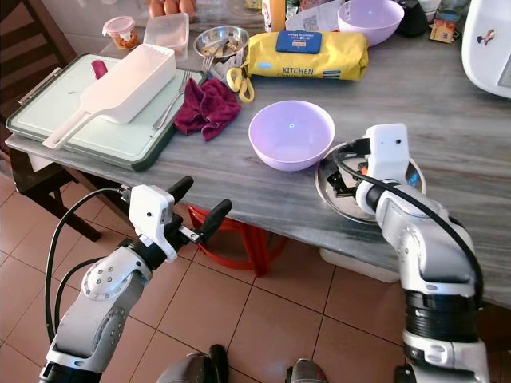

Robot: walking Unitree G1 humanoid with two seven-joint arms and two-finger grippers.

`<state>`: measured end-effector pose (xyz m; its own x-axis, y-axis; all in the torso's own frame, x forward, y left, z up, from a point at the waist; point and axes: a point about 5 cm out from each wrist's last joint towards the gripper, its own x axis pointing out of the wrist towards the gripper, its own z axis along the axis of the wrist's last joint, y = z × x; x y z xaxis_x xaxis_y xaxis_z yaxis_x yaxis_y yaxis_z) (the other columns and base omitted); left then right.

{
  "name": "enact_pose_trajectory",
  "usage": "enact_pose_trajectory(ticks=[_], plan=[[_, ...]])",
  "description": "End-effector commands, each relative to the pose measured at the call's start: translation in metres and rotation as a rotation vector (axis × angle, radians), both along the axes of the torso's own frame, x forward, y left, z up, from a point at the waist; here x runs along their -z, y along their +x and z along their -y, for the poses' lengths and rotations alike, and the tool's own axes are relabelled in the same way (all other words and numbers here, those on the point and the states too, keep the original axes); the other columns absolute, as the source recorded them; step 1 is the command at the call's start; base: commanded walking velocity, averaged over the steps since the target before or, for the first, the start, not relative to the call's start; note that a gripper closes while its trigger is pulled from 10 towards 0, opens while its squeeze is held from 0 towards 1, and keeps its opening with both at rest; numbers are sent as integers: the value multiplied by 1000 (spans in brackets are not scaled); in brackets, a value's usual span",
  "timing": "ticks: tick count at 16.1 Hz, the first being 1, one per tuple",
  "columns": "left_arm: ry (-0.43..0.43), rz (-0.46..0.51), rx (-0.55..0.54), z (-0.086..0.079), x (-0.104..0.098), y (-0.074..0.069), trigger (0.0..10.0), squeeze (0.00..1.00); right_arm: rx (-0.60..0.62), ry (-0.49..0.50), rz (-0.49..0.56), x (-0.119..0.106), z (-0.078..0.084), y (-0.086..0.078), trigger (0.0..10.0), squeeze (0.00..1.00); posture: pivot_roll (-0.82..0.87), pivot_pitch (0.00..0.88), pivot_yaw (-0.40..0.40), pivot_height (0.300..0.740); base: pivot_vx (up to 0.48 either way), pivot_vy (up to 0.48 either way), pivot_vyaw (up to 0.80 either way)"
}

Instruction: Setting the table

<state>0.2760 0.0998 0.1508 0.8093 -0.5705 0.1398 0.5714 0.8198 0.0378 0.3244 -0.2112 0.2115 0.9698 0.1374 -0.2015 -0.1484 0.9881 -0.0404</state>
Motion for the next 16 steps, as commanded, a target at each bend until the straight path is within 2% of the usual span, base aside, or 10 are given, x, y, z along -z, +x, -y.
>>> enact_pose_trajectory(ticks=[1, 3, 6, 8, 9, 10, 12, 13, 14, 16], plan=[[12, -5, -17, -4, 3, -1, 10000, 0, 2, -12, 29, -7, 4, -6, 10000, 31, -163, 234, 95, 740, 0, 0, 0], [8, -3, -17, -5, 2, 0, 10000, 0, 14, 0, 122, -21, 12, -19, 10000, 31, -175, 230, 96, 740, 0, 0, 0], [10, -2, -14, -6, 3, 1, 10000, 0, 74, 10, 208, -31, 20, -29, 10000, 24, -186, 225, 98, 740, 0, 0, 0], [2, 2, 0, -6, 2, 1, 10000, 0, 95, 4, 315, -41, 16, -38, 10000, 31, -189, 219, 101, 740, 0, 0, 0], [1, 2, 1, -6, 2, 1, 10000, 0, 97, 1, 334, -43, 15, -39, 10000, 31, -189, 219, 101, 740, 0, 0, 0], [-1, 3, 3, -7, 1, 1, 10000, 0, 96, -10, 393, -48, 6, -44, 10000, 27, -187, 216, 101, 740, 0, 0, 0], [-26, 34, -33, -10, -5, 4, 10000, 0, 45, -45, 459, -47, -21, -49, 10000, 35, -180, 208, 100, 740, 0, 0, 0], [-29, 39, -38, -10, -5, 4, 10000, 0, 45, -37, 467, -47, -24, -50, 10000, 35, -180, 208, 100, 740, 0, 0, 0], [-35, 53, -67, -12, -9, 6, 10000, 0, 50, -13, 479, -45, -32, -52, 10000, 31, -170, 201, 103, 740, 0, 0, 0], [-44, 82, -179, -20, -17, 15, 10000, 0, 29, -65, 539, -43, -53, -59, 10000, 0, -163, 194, 104, 740, 0, 0, 0]])
